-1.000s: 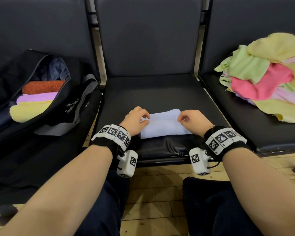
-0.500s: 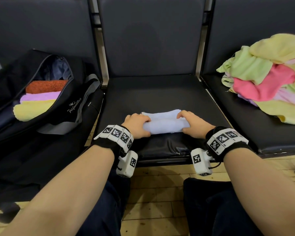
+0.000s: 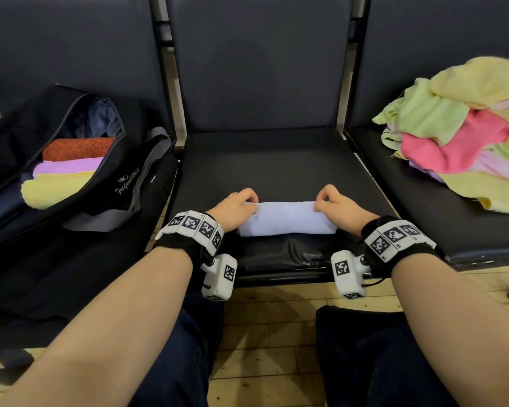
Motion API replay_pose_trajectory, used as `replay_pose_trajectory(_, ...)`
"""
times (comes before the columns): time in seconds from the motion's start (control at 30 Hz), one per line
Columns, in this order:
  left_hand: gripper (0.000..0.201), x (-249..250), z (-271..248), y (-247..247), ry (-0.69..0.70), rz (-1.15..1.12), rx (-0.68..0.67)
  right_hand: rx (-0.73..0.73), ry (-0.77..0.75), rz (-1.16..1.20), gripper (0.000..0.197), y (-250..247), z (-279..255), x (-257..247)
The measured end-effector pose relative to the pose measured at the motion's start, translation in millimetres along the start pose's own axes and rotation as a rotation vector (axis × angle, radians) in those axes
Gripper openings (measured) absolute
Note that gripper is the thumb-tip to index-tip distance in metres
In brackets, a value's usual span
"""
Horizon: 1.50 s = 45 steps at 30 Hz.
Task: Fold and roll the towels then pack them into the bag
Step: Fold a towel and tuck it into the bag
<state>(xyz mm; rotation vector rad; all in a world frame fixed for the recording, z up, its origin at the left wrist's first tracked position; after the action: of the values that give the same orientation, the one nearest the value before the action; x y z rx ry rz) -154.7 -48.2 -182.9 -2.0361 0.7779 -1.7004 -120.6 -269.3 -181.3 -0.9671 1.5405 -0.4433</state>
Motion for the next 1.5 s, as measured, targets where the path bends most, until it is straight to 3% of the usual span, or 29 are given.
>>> replay_pose_trajectory(0.13,0.017,-3.3,3.4,1.1,-0.013,0.016,-0.019,-0.020,0.033,0.039,0.013,0.2,1.2,2.5)
replay_pose_trajectory(0.27,0.026,-9.9,5.7,-1.7,-0.043,0.157,0.043,0.068,-0.127,-0.083,0.007,-6.9,5.4,-4.1)
replay_pose_trajectory(0.43,0.006,-0.7,6.0,-6.4,0.083,0.135,0.123,0.109,-0.178,-0.066,0.014,-8.9,-2.1,-12.0)
replay_pose_trajectory(0.57,0.031,-7.9,2.8,-6.9,-0.002,0.112,0.117,-0.049,-0.081,-0.064,0.026,-1.0,-0.7,-2.1)
replay_pose_trajectory(0.67,0.059,-7.8,-2.4,0.0,-0.072,0.196,-0.001,-0.196,-0.085,-0.127,0.046,6.6,-8.9,-3.5)
replay_pose_trajectory(0.83,0.071,-8.3,-4.6,6.5,-0.104,0.378,-0.097,-0.133,-0.126,-0.320,0.062,4.1,-12.4,-8.1)
replay_pose_trajectory(0.9,0.073,-14.3,-1.4,4.2,-0.108,0.329,-0.082,-0.105,-0.093,-0.287,0.070,2.2,-11.0,-3.4)
replay_pose_trajectory(1.0,0.078,-15.6,-1.7,-2.3,-0.109,0.212,-0.028,-0.055,-0.066,-0.192,0.064,-1.4,-10.1,3.4)
replay_pose_trajectory(1.1,0.065,-18.3,0.8,-11.2,-0.137,0.047,0.063,-0.015,-0.039,-0.134,0.054,-3.7,-7.4,5.6)
replay_pose_trajectory(1.23,0.071,-21.5,4.8,-22.4,-0.127,-0.149,0.135,0.015,-0.024,-0.038,0.061,-8.1,-4.4,4.5)
replay_pose_trajectory(1.33,0.046,-16.0,0.8,-30.1,-0.084,-0.230,0.190,0.057,-0.061,0.015,0.066,-15.3,-3.6,1.8)
replay_pose_trajectory(1.5,0.034,-15.0,-4.6,-20.3,-0.099,-0.493,0.078,0.121,-0.108,0.069,0.056,-21.7,-2.5,-0.4)
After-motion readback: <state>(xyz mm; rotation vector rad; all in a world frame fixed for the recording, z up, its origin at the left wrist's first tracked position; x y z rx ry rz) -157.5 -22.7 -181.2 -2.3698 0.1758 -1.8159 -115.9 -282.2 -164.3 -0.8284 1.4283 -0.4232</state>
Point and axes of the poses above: each hand's wrist, its own z-axis towards the middle knuckle, its own y-axis out of the palm, x = y × z, the point moved 7 cm from there along z, towards the middle knuckle, and after that the axes turned 7 degrees about -z, right-handed, at the moved point
